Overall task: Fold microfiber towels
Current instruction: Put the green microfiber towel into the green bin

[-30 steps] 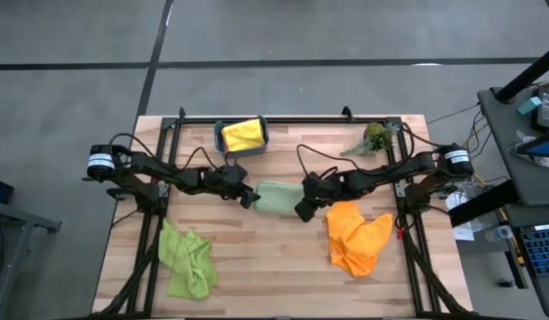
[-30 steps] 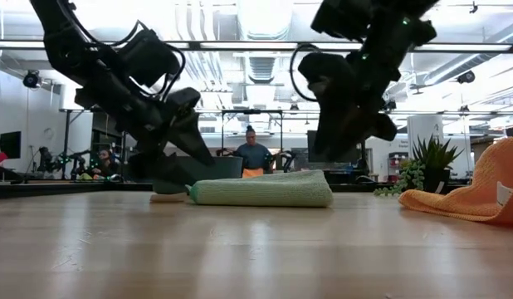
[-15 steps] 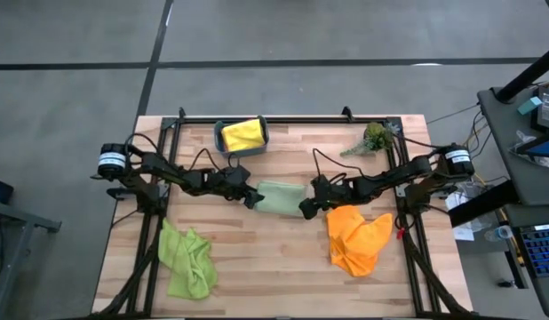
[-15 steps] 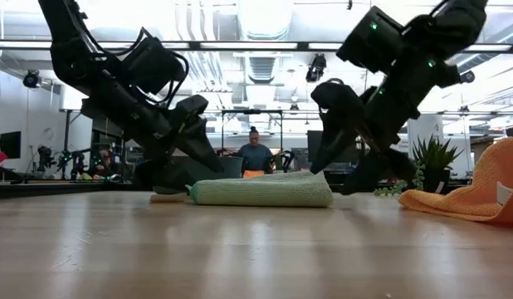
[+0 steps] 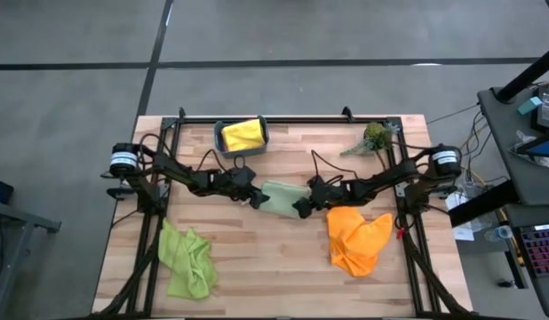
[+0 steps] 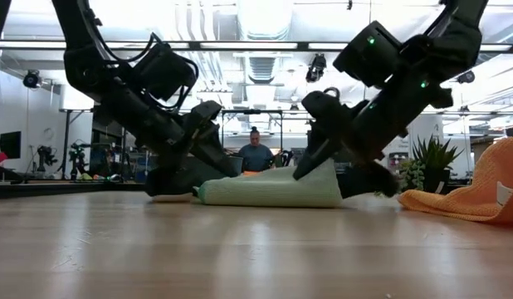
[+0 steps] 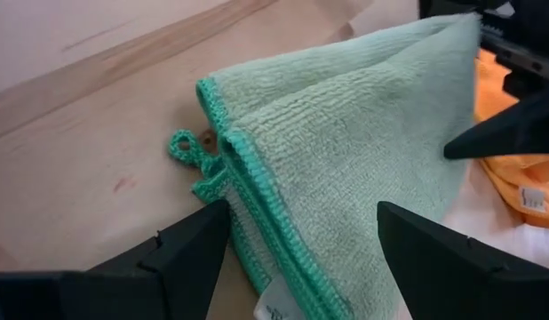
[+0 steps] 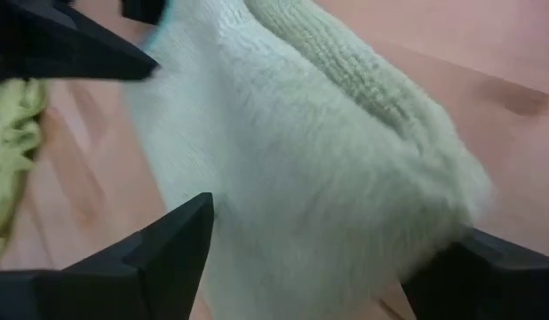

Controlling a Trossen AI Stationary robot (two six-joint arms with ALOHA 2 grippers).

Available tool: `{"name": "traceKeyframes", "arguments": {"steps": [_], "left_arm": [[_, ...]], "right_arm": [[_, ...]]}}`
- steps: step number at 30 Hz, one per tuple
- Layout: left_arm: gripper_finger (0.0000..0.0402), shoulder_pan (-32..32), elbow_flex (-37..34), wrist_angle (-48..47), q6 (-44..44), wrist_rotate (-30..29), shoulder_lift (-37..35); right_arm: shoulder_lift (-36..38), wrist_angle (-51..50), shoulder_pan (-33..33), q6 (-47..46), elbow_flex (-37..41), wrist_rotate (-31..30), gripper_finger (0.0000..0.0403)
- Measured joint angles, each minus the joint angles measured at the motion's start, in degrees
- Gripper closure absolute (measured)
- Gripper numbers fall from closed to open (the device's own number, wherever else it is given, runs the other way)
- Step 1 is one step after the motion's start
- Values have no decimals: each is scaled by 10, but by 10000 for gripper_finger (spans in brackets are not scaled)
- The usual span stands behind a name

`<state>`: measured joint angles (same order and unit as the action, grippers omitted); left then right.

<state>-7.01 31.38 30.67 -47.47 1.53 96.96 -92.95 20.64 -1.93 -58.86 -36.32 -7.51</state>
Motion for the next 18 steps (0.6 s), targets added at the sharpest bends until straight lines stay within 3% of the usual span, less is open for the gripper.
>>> {"name": "traceKeyframes", "arguments": {"steps": [7, 18], "left_arm": [[142, 0, -1, 9, 18, 3, 1], [272, 1, -1, 16, 48, 3, 5]], "right_arm": [[-18, 41, 0, 13, 1, 2, 139], [-18, 45, 0, 19, 1, 4, 213]]}}
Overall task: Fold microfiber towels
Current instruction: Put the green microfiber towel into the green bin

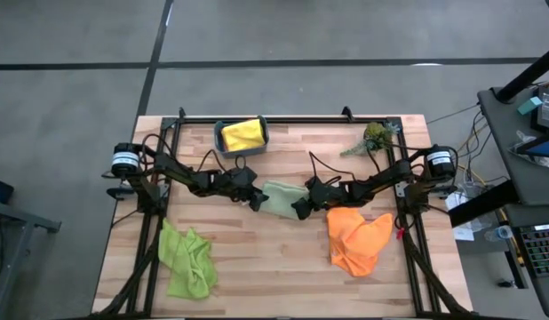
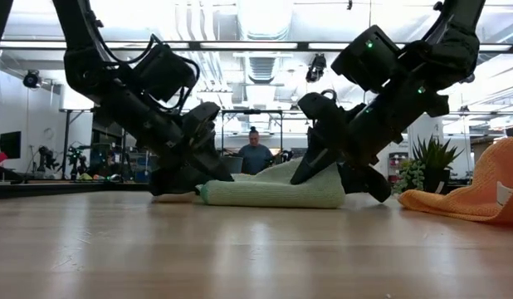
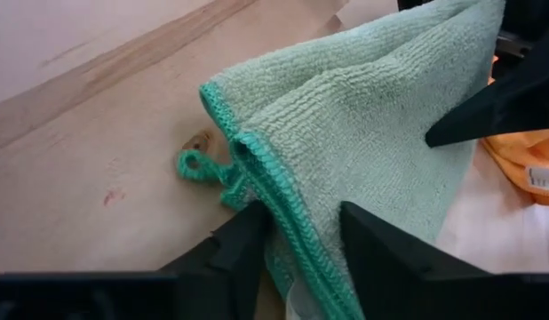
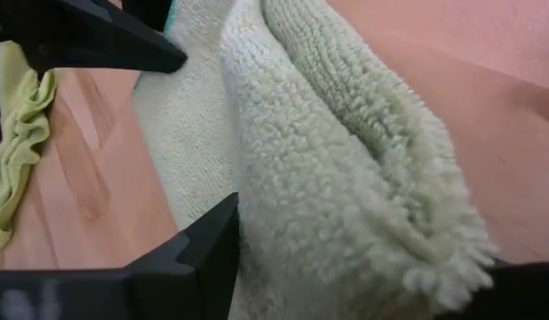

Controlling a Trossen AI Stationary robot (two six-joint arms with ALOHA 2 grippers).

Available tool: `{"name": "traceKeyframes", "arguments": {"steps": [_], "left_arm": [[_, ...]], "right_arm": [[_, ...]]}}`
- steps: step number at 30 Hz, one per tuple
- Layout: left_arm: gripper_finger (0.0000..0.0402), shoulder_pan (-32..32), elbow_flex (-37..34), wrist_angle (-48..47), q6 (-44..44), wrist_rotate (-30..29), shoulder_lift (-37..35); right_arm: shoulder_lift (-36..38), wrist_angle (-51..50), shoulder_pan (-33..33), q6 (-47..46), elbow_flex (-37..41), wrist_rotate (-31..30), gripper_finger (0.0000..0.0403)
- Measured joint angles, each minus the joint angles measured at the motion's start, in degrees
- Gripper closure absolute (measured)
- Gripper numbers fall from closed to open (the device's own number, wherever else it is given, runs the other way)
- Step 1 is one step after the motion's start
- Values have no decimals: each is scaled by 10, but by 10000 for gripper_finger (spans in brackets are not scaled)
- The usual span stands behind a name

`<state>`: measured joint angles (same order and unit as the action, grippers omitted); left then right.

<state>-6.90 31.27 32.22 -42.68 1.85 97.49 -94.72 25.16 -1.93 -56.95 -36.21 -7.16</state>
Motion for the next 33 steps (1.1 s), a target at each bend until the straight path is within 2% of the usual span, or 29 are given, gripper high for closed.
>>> {"name": "traceKeyframes", "arguments": {"steps": [5, 11, 14, 17, 24, 29, 33], "left_arm": [[333, 3, 1, 28, 12, -3, 19], [391, 4, 1, 44, 27, -4, 32], [394, 4, 0, 43, 48, -4, 19], [395, 2, -1, 43, 65, -4, -2], [396, -6, -2, 14, 91, -13, -58], [397, -23, -3, -51, 132, -52, -125], [397, -50, -5, -108, 165, -62, -191]], "right_arm": [[0, 6, 0, 0, 0, -1, 237], [1, 10, 0, 4, 0, 0, 313], [4, 9, 0, 13, 0, 1, 348], [13, 8, 1, 24, 0, 1, 366], [46, 2, 25, 71, -18, 11, 362], [47, -39, 62, 135, -70, 38, 363], [47, -73, 99, 197, -121, 51, 363]]}}
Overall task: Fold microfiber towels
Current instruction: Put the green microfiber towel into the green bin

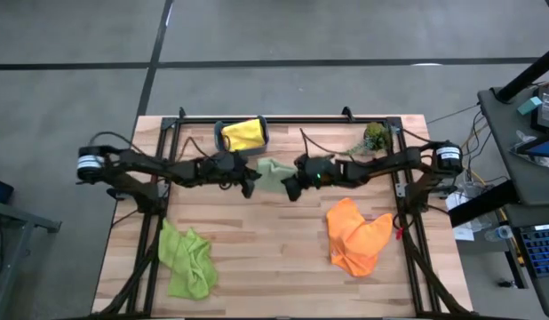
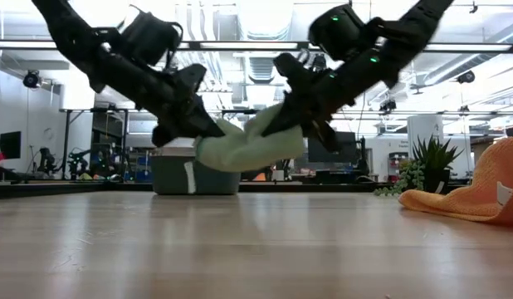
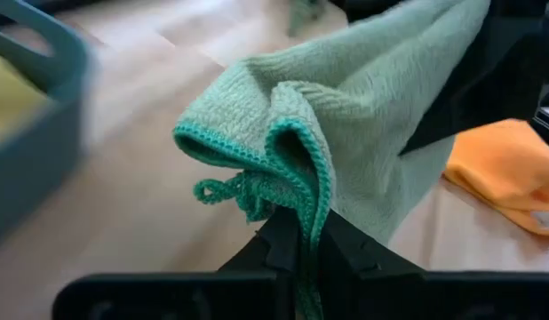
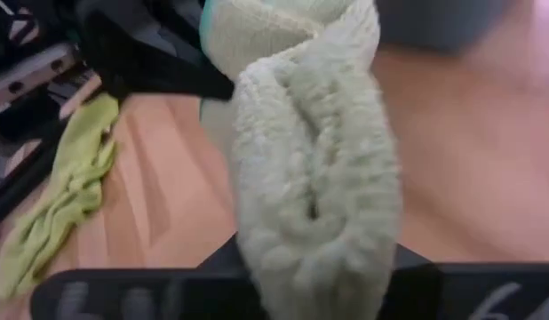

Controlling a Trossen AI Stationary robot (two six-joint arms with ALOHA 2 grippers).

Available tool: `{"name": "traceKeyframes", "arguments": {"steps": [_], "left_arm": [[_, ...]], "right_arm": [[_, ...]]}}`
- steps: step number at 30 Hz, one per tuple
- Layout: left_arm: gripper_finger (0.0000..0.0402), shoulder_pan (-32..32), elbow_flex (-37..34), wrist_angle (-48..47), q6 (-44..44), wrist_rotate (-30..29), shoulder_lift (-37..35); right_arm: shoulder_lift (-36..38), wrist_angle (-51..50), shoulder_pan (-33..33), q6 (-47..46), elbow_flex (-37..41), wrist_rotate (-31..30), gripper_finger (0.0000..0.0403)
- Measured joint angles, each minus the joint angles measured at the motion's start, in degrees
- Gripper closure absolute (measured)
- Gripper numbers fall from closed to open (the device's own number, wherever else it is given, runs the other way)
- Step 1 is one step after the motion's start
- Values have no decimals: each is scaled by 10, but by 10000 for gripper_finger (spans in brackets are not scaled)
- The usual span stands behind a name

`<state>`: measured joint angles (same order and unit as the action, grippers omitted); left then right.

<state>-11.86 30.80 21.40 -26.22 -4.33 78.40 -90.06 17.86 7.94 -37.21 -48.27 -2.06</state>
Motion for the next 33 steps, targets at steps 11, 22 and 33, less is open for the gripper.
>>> {"name": "traceKeyframes", "arguments": {"steps": [11, 22, 33], "left_arm": [[398, -97, -2, -50, 82, -22, -130], [398, -195, -1, -136, 90, -20, -196], [398, -260, -2, -170, 103, -20, -165]], "right_arm": [[-45, -143, 104, 148, -205, 92, 364], [-168, -251, 179, 218, -403, 195, 364], [-316, -276, 223, 220, -552, 280, 364]]}}
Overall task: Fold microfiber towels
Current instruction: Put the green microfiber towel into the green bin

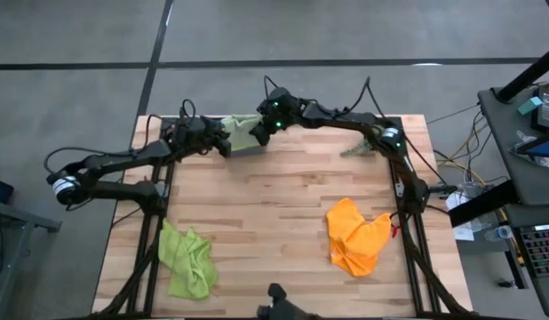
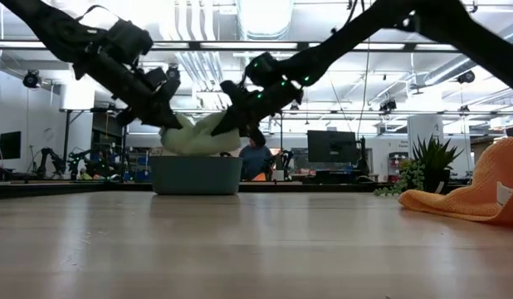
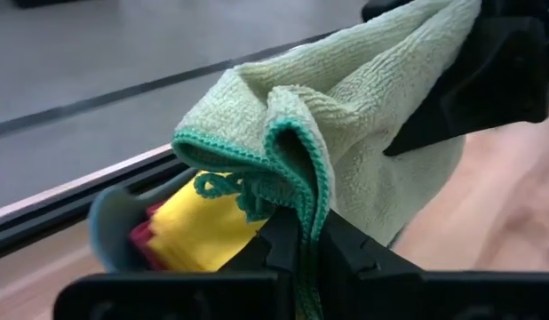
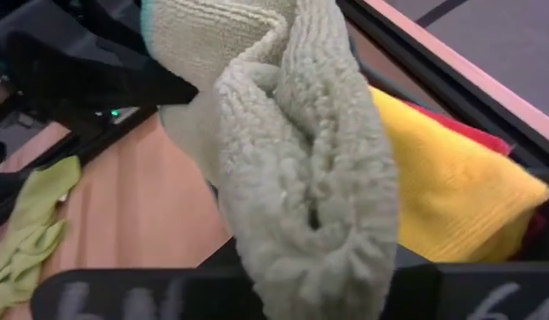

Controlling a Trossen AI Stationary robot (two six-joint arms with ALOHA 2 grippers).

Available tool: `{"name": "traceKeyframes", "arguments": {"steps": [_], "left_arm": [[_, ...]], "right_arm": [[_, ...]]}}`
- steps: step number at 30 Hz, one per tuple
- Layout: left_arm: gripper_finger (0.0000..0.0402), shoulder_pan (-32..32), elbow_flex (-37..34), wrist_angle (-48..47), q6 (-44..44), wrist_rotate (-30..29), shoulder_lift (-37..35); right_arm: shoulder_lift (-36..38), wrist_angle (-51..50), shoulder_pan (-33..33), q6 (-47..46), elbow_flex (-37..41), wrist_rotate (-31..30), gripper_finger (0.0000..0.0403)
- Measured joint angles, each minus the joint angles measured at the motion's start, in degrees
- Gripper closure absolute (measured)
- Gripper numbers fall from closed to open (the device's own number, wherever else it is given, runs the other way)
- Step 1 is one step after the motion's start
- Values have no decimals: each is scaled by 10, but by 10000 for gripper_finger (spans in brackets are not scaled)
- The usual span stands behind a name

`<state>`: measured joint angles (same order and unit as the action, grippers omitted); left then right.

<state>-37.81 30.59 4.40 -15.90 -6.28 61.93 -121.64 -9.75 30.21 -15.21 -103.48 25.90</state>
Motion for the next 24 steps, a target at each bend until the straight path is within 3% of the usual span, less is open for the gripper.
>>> {"name": "traceKeyframes", "arguments": {"steps": [8, 17, 24], "left_arm": [[398, -42, 0, -9, 3, 1, 29], [396, -46, 0, -5, 0, 0, 73], [366, -46, 4, -5, -3, -11, 85]], "right_arm": [[-61, -83, 9, 28, -100, -2, 364], [-70, -88, 9, 32, -108, -10, 364], [-70, -110, 9, 47, -108, -58, 304]]}}
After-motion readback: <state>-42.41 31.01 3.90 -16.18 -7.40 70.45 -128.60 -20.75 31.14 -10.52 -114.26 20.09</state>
